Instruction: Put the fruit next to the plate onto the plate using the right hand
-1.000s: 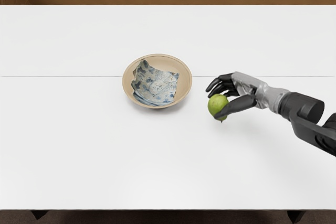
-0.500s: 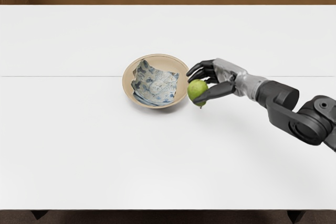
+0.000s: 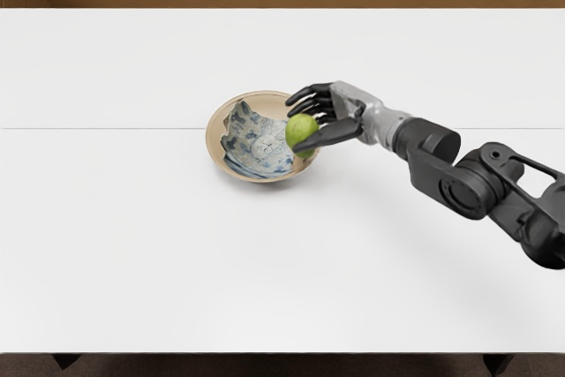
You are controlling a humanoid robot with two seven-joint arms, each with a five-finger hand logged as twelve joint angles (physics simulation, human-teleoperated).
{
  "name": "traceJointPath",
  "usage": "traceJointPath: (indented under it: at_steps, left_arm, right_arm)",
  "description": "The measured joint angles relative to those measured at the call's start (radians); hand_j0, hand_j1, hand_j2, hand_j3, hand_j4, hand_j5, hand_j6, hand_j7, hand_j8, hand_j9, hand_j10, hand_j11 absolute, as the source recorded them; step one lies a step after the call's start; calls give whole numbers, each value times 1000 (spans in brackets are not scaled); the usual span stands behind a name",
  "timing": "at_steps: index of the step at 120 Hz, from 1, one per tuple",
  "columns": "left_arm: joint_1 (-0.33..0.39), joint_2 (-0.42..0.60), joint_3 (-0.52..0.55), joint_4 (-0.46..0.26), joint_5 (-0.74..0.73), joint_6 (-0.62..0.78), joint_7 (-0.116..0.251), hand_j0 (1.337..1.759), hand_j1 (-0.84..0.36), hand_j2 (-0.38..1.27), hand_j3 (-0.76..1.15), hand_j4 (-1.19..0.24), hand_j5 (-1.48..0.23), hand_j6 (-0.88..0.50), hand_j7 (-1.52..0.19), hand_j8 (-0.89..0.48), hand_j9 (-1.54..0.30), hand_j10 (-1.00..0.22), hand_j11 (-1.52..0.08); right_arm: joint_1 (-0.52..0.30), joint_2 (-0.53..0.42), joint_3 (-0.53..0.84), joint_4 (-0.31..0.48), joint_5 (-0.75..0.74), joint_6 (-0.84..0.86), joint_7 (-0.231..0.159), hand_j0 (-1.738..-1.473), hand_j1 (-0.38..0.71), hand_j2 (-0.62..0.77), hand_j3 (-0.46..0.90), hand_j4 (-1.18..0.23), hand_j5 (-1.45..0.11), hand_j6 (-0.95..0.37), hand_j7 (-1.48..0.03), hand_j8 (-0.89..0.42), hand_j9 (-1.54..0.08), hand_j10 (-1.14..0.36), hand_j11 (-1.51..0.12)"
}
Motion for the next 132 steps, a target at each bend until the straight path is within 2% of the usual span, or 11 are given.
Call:
traceJointPath:
  at_steps: [24,61,66,84,108,132]
  left_arm:
    - [0,0,0,0,0,0,0,1658,349,0,0,0,0,0,0,0,0,0,0]
    - [0,0,0,0,0,0,0,1658,349,0,0,0,0,0,0,0,0,0,0]
    - [0,0,0,0,0,0,0,1658,349,0,0,0,0,0,0,0,0,0,0]
    - [0,0,0,0,0,0,0,1658,349,0,0,0,0,0,0,0,0,0,0]
    - [0,0,0,0,0,0,0,1658,349,0,0,0,0,0,0,0,0,0,0]
    - [0,0,1,0,-2,-1,0,1658,349,0,0,0,0,0,0,0,0,0,0]
  right_arm:
    - [37,86,-8,-90,-2,0,-11,-1656,205,210,0,-597,-748,-626,-762,-506,-749,-577,-747]
    - [50,152,-49,-145,-7,-1,-13,-1656,196,155,0,-570,-717,-611,-728,-497,-712,-566,-709]
    - [50,157,-48,-147,-6,-2,-13,-1657,169,114,0,-527,-665,-562,-674,-467,-661,-523,-658]
    - [52,174,-45,-150,-3,-47,-12,-1657,-67,50,0,-280,-355,-298,-360,-252,-353,-279,-352]
    - [78,95,-35,-141,0,-36,-11,-1658,-225,16,0,-120,-153,-127,-155,-110,-152,-120,-152]
    - [88,-93,33,-137,77,158,-11,-1658,-292,5,0,-54,-69,-57,-70,-50,-69,-54,-69]
